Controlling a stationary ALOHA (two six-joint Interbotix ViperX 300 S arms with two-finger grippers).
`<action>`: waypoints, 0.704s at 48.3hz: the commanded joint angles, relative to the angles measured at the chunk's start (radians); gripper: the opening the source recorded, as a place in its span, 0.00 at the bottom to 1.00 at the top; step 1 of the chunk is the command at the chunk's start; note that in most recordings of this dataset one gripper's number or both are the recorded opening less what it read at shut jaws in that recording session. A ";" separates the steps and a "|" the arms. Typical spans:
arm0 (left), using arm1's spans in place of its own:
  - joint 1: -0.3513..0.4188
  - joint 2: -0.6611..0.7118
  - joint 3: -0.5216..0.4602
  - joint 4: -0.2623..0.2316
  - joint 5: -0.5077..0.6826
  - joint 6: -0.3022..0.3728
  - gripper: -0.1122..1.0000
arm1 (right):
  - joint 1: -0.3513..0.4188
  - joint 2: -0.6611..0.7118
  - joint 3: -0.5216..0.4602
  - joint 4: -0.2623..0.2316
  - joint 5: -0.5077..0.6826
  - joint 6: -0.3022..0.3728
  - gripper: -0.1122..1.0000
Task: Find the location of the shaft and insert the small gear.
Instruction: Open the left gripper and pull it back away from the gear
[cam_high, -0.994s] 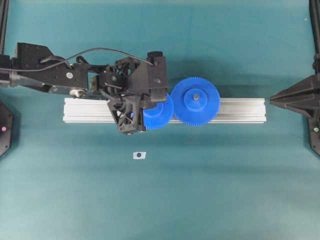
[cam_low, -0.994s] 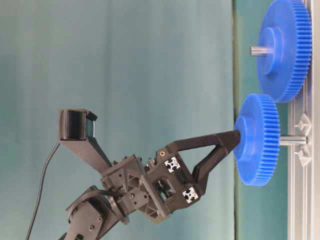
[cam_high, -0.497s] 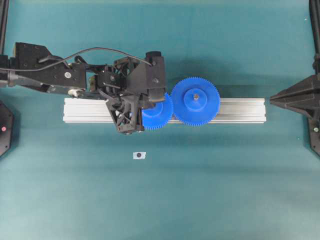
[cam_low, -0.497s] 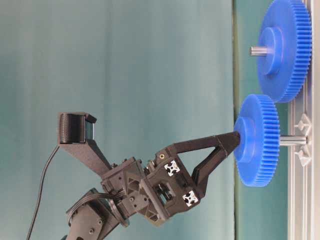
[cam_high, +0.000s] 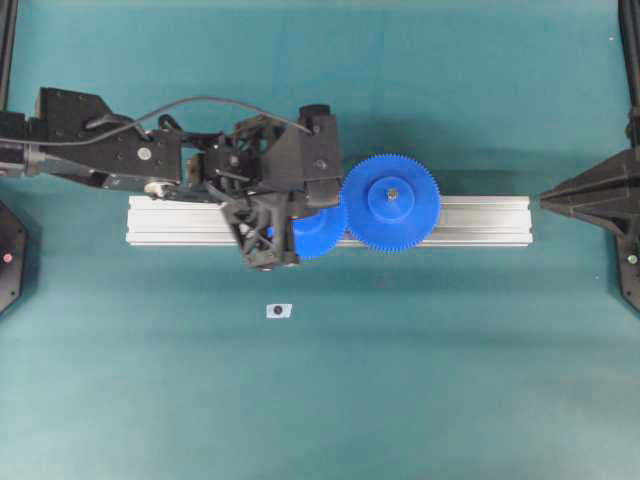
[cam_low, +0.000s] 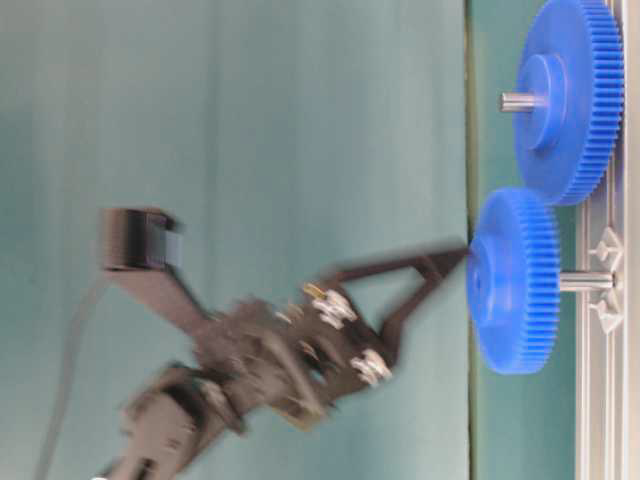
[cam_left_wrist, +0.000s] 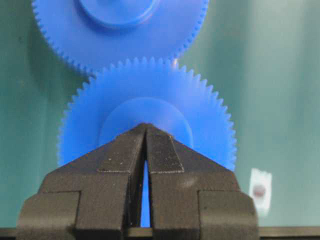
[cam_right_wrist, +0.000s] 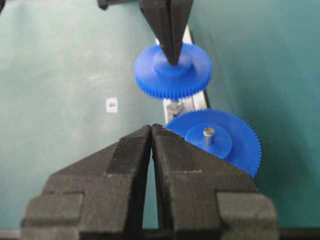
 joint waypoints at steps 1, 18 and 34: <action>-0.002 -0.051 -0.040 0.002 -0.008 0.006 0.10 | -0.002 0.006 -0.015 -0.002 -0.008 0.008 0.22; 0.003 -0.086 -0.017 0.002 0.011 0.008 0.10 | -0.002 0.006 -0.015 -0.002 -0.008 0.008 0.22; -0.032 -0.155 0.002 0.002 0.012 0.006 0.10 | -0.002 0.005 -0.015 0.000 -0.009 0.008 0.22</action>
